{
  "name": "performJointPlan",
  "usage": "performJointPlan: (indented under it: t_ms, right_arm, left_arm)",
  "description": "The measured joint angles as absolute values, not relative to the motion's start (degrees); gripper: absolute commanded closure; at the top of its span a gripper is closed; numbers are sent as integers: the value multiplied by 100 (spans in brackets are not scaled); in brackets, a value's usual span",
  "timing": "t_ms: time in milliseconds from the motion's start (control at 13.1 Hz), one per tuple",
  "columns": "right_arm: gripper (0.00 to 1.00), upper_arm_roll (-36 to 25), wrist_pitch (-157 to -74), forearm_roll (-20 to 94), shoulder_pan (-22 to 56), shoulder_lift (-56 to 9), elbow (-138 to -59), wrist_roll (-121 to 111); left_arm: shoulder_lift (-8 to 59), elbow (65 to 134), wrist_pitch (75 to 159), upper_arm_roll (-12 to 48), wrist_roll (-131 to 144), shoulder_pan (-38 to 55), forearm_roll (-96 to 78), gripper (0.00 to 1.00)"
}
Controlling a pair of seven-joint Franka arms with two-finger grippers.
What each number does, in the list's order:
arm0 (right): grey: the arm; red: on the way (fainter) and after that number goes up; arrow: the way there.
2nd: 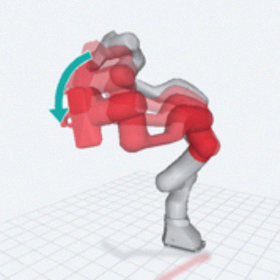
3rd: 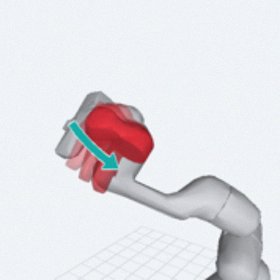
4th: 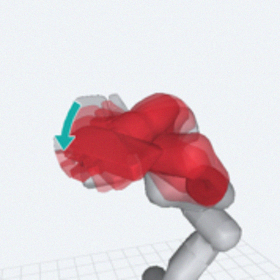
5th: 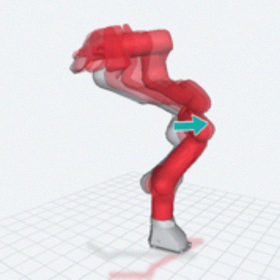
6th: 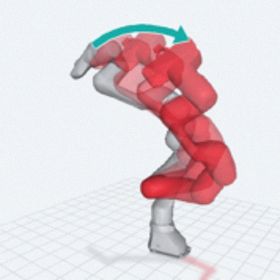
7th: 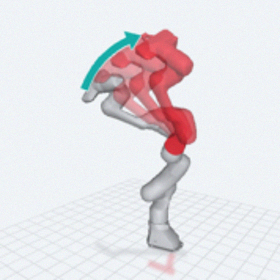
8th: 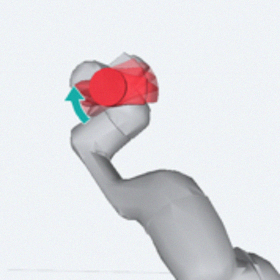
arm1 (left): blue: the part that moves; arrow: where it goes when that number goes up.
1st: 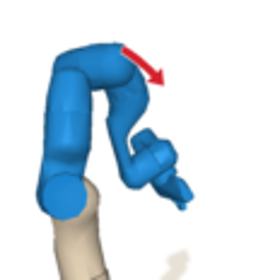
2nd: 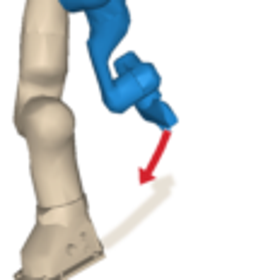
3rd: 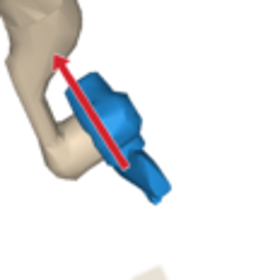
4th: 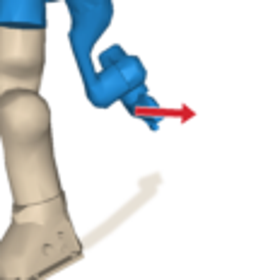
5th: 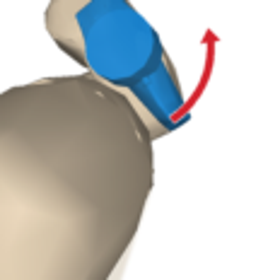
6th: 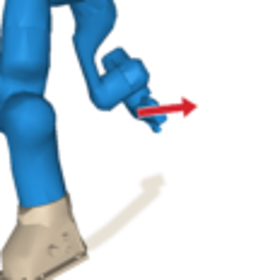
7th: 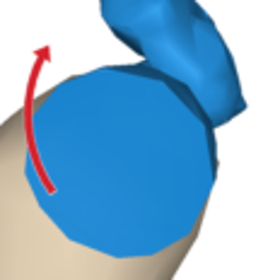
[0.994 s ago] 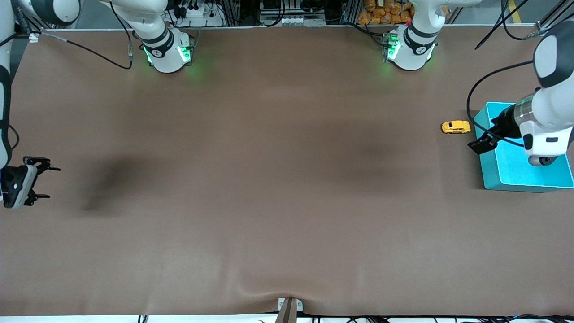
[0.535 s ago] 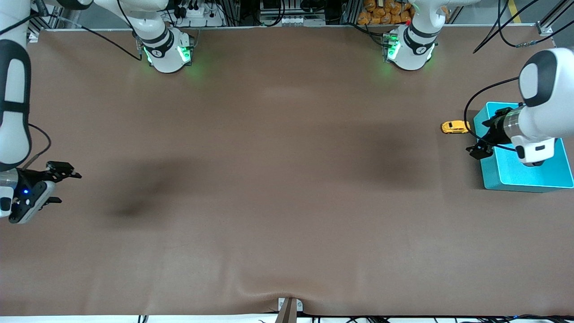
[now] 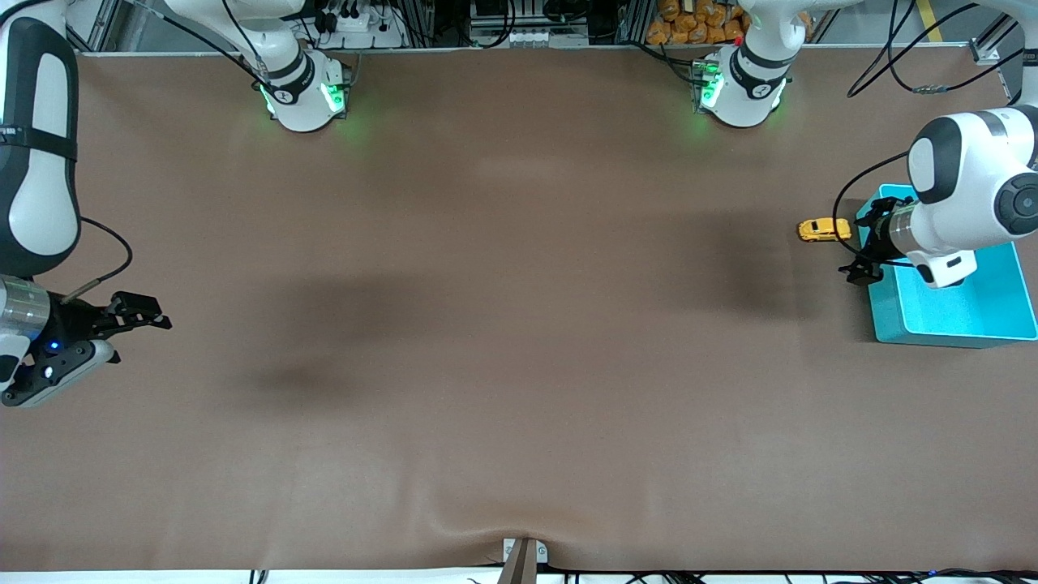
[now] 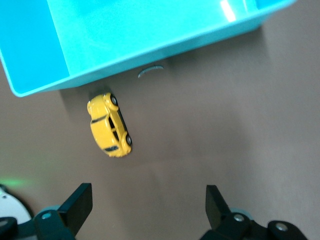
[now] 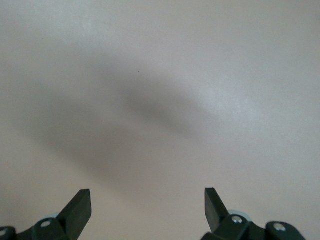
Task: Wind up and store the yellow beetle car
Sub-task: 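Move the left gripper toward the car while the right gripper withdraws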
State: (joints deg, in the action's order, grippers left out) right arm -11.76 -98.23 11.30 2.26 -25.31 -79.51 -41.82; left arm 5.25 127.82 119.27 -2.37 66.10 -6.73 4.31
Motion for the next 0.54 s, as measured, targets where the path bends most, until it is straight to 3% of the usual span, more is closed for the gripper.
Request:
performJointPlan:
  t_ms: [535]
  right_arm:
    - [0, -1190, -9358, 1125, 266, -2508, -7605, -2517]
  left_arm:
    - [528, 14096, 13606, -235, 6674, -1213, 432, 0]
